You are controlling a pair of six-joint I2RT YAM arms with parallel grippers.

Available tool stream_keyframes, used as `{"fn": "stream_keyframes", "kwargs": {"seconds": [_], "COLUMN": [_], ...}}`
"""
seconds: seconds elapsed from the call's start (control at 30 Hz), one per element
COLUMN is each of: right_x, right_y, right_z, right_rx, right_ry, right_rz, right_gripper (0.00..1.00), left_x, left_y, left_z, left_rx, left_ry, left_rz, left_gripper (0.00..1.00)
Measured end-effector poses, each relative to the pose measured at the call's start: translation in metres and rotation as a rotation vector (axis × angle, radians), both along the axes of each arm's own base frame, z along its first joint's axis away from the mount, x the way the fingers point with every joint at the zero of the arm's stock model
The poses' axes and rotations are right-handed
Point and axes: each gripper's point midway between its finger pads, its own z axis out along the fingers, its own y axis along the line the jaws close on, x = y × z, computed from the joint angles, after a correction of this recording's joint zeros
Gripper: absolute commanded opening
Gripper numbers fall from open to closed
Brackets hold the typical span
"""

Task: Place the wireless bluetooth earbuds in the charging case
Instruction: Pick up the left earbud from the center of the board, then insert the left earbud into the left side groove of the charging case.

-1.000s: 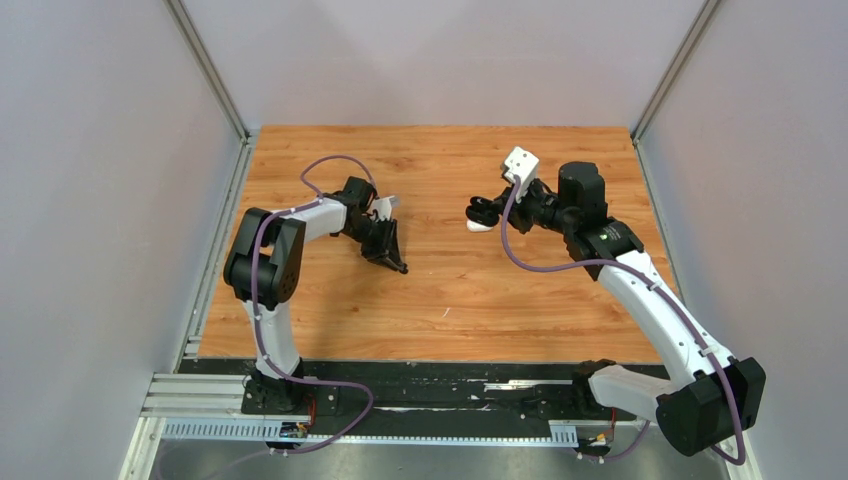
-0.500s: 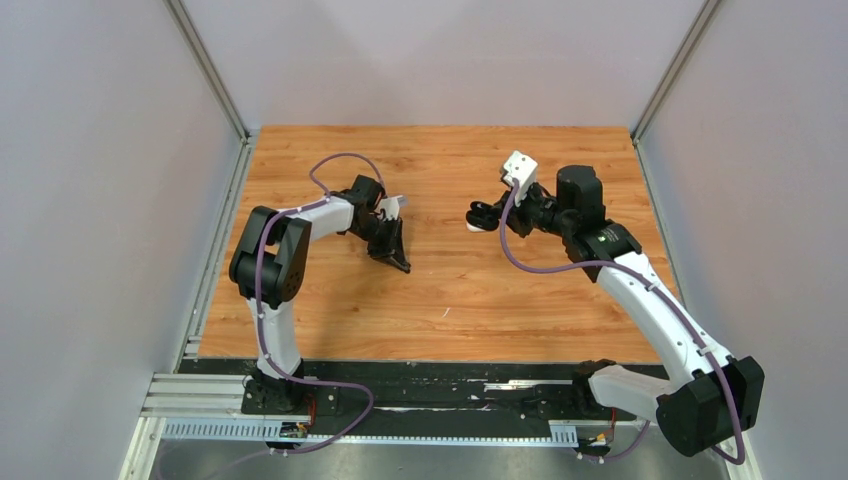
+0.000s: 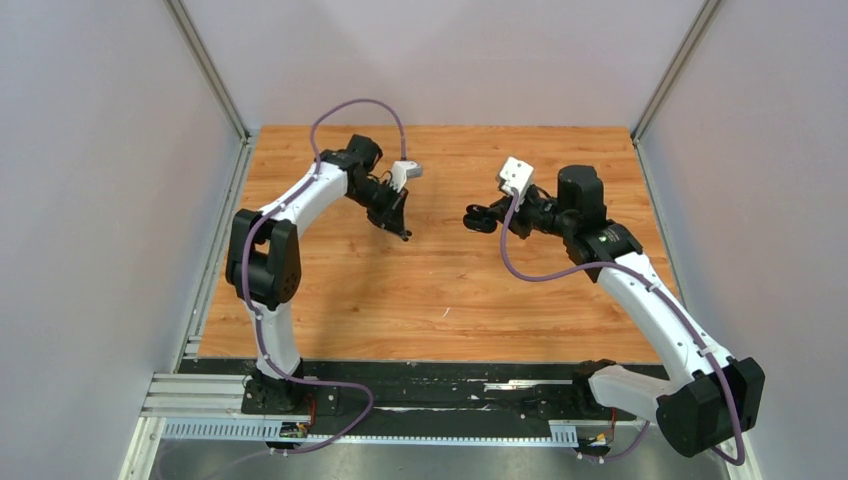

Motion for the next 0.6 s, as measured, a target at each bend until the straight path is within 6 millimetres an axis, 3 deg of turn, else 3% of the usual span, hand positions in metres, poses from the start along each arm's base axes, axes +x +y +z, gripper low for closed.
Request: {"fn": "stream_keyframes", "kwargs": {"seconds": [0.17, 0.37, 0.5, 0.6], "right_x": [-0.002, 0.014, 0.016, 0.014], "right_y": [0.011, 0.028, 0.04, 0.052], "right_z": [-0.005, -0.013, -0.013, -0.011], "right_rx": [-0.012, -0.025, -0.037, -0.049], "right_ry": [-0.005, 0.015, 0.0, -0.029], "right_rz": [0.09, 0.176, 0.239, 0.29], "right_gripper": [0.0, 0.0, 0.0, 0.0], "left_x": [0.003, -0.017, -0.045, -0.057], "left_y": [0.004, 0.007, -0.002, -0.013], "left_z": [0.077, 0.176, 0.219, 0.228], "left_rx": [-0.096, -0.153, -0.163, -0.165], "left_ry": [-0.294, -0.7, -0.917, -0.981], "left_rz": [-0.299, -0.548, -0.685, -0.755], "left_gripper": [0.0, 0.0, 0.0, 0.0]}}
